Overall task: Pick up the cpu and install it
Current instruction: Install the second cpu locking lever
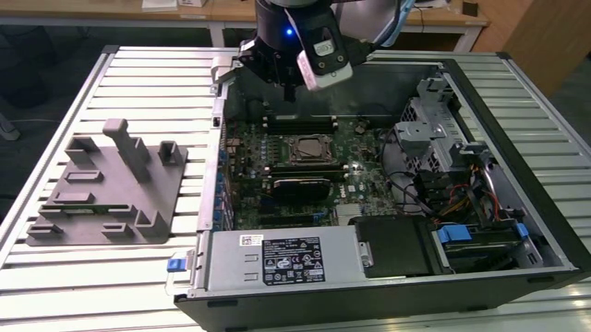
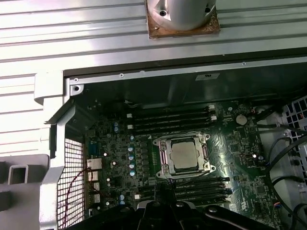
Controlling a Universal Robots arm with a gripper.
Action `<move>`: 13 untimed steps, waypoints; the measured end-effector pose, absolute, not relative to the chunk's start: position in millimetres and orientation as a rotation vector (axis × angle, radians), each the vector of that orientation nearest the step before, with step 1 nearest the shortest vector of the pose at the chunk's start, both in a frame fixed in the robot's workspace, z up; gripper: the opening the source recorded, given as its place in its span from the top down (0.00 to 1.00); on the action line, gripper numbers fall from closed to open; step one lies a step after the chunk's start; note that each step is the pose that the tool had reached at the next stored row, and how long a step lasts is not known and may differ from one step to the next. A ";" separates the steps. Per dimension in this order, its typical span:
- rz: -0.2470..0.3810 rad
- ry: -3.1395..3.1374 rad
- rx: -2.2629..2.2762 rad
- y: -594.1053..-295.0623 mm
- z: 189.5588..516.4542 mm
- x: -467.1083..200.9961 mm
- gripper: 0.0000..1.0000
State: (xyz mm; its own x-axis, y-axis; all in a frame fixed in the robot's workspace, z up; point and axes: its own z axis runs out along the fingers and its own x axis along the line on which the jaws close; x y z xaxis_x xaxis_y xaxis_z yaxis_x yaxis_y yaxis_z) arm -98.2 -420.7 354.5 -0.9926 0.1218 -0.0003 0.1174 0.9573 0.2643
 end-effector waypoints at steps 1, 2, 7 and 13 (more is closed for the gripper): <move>0.416 3.091 0.189 -420.7 354.1 -98.2 0.89; 0.416 3.091 0.189 -420.7 353.7 -98.2 0.89; 0.416 3.091 0.189 -420.7 351.4 -98.1 0.89; 0.416 3.091 0.189 -420.7 347.2 -98.2 0.89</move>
State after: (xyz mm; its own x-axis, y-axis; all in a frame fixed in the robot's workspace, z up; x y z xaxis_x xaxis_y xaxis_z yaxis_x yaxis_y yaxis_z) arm -98.2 -420.7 347.2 -0.9926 0.1218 -0.0003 0.1174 0.9573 0.2642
